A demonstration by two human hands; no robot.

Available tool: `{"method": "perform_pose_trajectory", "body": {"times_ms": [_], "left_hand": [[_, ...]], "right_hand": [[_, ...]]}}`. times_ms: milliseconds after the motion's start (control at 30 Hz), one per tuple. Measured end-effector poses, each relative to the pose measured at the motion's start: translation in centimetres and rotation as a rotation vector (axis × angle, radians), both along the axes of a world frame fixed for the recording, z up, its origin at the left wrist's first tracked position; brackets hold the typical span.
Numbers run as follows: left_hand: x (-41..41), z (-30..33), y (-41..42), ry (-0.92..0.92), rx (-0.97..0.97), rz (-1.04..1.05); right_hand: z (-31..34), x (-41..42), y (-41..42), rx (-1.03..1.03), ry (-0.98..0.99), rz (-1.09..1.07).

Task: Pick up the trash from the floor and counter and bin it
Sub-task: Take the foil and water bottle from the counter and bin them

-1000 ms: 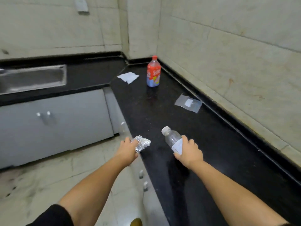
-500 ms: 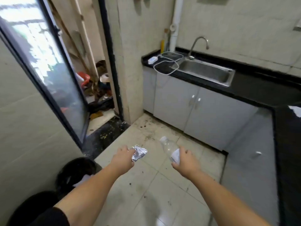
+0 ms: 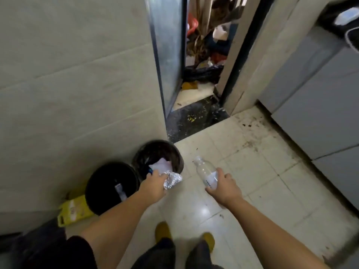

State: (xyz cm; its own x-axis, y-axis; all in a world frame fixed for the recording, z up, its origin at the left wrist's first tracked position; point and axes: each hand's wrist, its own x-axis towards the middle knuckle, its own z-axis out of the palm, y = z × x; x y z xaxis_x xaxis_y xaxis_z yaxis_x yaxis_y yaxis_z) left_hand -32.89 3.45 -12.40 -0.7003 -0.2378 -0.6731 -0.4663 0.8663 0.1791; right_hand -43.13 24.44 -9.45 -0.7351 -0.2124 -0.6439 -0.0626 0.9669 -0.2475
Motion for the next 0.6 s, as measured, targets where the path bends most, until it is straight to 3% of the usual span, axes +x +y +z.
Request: {"method": "perform_pose_trajectory", "body": {"times_ms": [200, 367, 600], "left_hand": [[-2.3, -11.7, -3.7, -0.056, 0.069, 0.267], [-5.2, -22.8, -5.2, -0.007, 0.144, 0.550], [-6.7, -34.0, -6.5, 0.044, 0.252, 0.724]], "right_hand": [[-12.2, -2.4, -7.4, -0.033, -0.111, 0.034], [-22.0, -3.9, -10.6, -0.031, -0.087, 0.119], [-29.6, -5.7, -11.4, -0.022, -0.070, 0.140]]}}
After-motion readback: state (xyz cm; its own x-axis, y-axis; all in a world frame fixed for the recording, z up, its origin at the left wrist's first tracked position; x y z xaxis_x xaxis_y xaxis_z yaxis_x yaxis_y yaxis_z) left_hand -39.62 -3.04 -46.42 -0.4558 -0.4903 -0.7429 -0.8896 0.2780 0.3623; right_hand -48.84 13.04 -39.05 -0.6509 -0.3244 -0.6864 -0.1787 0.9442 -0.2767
